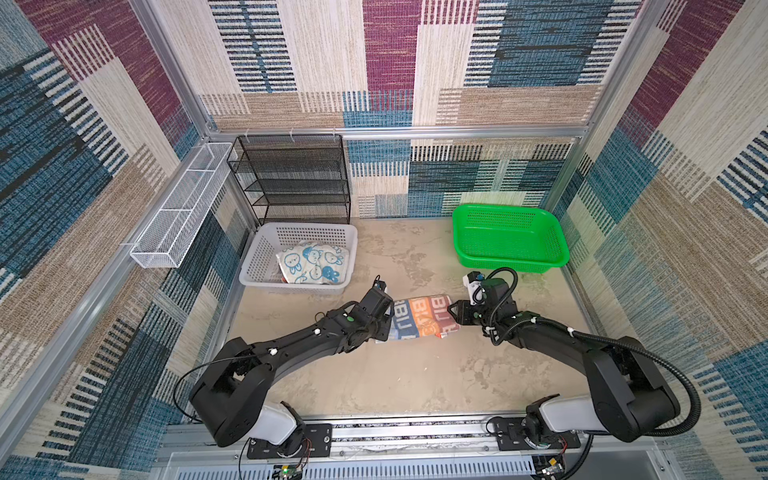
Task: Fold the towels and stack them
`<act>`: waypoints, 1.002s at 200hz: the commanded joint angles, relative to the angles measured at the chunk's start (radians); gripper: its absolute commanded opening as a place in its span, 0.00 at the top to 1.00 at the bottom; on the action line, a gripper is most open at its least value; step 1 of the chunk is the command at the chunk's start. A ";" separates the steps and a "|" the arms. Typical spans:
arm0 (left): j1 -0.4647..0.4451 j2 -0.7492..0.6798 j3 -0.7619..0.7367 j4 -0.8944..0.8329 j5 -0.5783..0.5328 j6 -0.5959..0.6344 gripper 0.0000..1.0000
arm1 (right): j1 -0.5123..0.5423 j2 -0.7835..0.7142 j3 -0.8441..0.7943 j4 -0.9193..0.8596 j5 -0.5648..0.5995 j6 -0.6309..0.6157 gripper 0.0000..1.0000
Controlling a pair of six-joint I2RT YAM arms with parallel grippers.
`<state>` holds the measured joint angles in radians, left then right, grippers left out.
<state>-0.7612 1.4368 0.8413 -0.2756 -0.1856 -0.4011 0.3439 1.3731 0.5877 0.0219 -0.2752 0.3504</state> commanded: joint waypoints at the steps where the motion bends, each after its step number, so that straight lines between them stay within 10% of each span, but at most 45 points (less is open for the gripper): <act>1: -0.002 -0.045 0.012 -0.003 -0.026 -0.022 0.47 | 0.000 -0.026 0.027 -0.031 0.024 0.000 0.48; 99: -0.015 0.062 0.048 0.045 0.078 -0.135 0.46 | -0.014 0.086 0.092 -0.061 -0.064 -0.042 0.24; 200: -0.010 0.164 -0.060 0.110 0.047 -0.117 0.46 | -0.068 0.191 0.057 0.007 -0.183 -0.058 0.38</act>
<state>-0.7742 1.5913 0.7979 -0.1753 -0.1043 -0.5266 0.2752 1.5333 0.6544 -0.0284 -0.4038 0.2966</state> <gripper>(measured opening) 0.539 0.667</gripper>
